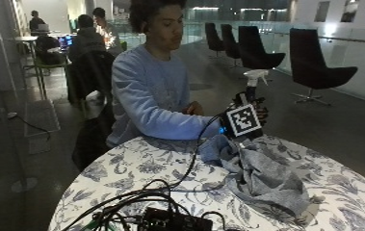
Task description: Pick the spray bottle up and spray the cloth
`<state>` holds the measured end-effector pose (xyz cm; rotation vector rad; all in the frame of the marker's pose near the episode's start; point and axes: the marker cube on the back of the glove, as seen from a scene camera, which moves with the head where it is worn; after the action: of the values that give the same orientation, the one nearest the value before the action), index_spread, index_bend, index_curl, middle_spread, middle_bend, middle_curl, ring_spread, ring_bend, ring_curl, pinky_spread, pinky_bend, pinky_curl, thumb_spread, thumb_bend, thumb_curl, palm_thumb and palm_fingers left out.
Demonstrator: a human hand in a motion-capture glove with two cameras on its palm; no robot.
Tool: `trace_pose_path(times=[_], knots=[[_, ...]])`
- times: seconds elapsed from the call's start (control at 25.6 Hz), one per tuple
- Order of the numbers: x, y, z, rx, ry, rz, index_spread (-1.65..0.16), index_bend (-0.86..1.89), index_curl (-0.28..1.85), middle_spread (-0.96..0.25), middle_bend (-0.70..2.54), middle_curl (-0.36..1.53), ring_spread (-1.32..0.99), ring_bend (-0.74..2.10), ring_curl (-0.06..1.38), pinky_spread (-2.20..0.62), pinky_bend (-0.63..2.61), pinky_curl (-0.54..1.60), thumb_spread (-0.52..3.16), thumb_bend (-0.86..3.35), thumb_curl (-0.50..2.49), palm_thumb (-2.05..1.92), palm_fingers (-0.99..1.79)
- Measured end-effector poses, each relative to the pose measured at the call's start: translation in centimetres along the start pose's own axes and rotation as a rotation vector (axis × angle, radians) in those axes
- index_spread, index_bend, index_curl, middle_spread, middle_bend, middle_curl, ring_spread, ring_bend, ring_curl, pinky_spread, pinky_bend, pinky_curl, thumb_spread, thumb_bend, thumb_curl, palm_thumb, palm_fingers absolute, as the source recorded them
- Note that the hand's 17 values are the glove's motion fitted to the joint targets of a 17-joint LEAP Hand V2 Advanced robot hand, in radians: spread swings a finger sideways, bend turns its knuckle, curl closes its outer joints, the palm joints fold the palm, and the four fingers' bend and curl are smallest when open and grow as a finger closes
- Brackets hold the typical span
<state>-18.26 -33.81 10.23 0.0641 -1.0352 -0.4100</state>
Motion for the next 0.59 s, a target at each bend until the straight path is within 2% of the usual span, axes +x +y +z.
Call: trace_pose_path(times=[0.2,0.35,0.59], knots=[[-2.3,3.0,-1.8,-0.026,0.036,0.042,-0.37,0.13,0.13,-0.01,0.42,0.41,0.04,0.48,0.33,0.2,0.45,0.36,0.95,-0.04,0.49,0.76,0.21],[-5.1,8.8,-6.1,-0.064,0.258,0.053,-0.38,0.09,0.12,-0.01,0.43,0.4,0.04,0.44,0.29,0.21,0.48,0.35,0.95,-0.04,0.46,0.73,0.23],[-6.9,20.0,-13.8,0.001,0.599,0.154,-0.4,0.1,0.13,-0.01,0.46,0.4,0.04,0.42,0.27,0.22,0.46,0.34,0.96,-0.03,0.44,0.73,0.29]])
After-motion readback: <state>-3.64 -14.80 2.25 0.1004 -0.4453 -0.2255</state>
